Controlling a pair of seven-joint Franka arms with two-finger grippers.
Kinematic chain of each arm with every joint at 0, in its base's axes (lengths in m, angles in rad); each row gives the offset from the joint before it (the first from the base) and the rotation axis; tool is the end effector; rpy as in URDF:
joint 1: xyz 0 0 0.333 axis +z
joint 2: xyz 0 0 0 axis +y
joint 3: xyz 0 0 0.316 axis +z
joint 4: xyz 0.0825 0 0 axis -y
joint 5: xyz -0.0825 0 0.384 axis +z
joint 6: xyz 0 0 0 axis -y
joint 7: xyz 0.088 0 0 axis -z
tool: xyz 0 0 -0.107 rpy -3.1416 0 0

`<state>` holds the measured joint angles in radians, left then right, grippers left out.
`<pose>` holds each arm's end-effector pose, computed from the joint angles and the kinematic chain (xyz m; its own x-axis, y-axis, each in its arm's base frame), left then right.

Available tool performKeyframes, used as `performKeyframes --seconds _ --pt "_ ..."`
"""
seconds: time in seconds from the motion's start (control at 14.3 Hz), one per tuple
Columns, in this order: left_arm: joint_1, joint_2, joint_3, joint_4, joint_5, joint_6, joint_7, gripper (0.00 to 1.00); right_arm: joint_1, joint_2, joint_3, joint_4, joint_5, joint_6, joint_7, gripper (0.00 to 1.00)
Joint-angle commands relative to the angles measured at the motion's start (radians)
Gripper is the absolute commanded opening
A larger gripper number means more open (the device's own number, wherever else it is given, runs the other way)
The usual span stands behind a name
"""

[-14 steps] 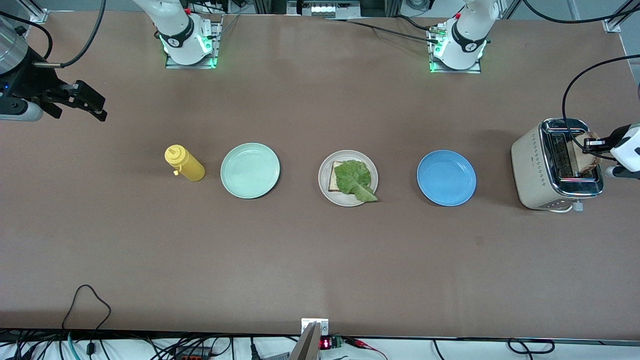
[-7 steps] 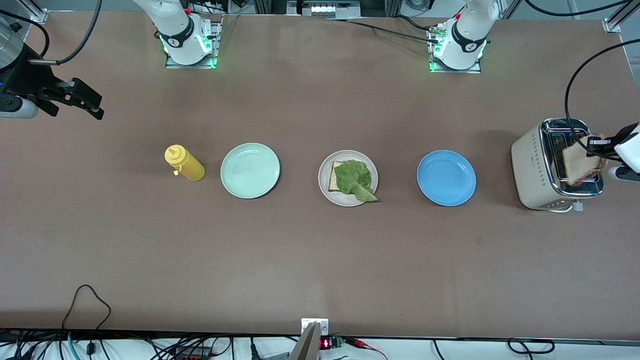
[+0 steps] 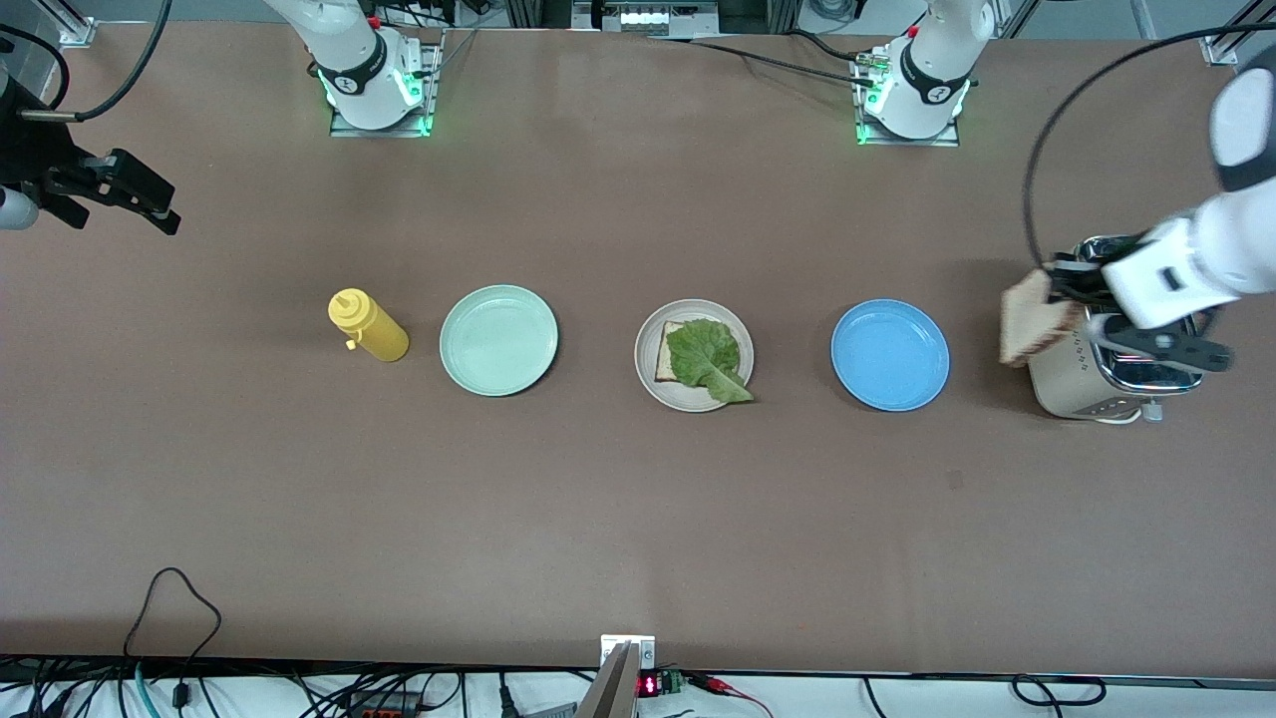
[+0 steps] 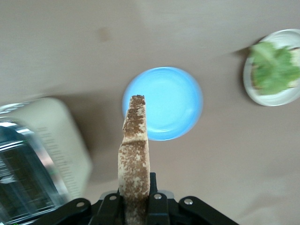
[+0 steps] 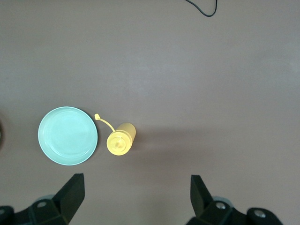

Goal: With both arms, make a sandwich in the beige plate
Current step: 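Lift the bread out of the toaster and carry it over the beige plate, then lower the bread onto the lettuce and open the left gripper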

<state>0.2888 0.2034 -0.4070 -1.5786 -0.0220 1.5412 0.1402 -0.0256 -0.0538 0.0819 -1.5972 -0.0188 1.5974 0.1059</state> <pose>0.5922 -0.0539 0.5104 0.9426 -0.2630 -0.2056 -0.2397 -0.9619 0.1315 0.5399 0.0298 0.6438 0.9972 -0.0490 0.0559 -0.0501 -0.9986 0.0174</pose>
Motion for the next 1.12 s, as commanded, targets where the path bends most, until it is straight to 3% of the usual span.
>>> performKeyframes --seconds 0.0,0.21,0.42,0.56,0.77,1.05 --pt "-0.067 0.088 -0.044 0.028 -0.094 -0.013 -0.156 0.01 0.012 -0.031 -0.01 -0.026 -0.003 -0.002 -0.014 1.0" --pt "-0.158 0.192 -0.044 0.104 -0.272 0.035 -0.339 0.01 0.012 -0.031 -0.01 -0.024 -0.003 -0.002 -0.014 1.0" --pt "-0.201 0.286 -0.044 0.1 -0.532 0.228 -0.357 0.01 0.009 -0.031 -0.011 -0.023 -0.001 -0.002 -0.014 1.0" --pt "-0.252 0.335 -0.046 0.098 -0.594 0.328 -0.347 0.0 0.004 -0.029 -0.011 -0.023 0.005 -0.002 -0.014 1.0" --pt "-0.272 0.378 -0.047 0.021 -0.611 0.478 -0.153 0.0 0.004 -0.031 -0.011 -0.021 0.005 -0.002 -0.014 1.0" --pt "-0.269 0.387 -0.047 -0.128 -0.766 0.635 0.108 0.0 0.006 -0.032 -0.01 -0.021 -0.001 -0.001 -0.012 1.0"
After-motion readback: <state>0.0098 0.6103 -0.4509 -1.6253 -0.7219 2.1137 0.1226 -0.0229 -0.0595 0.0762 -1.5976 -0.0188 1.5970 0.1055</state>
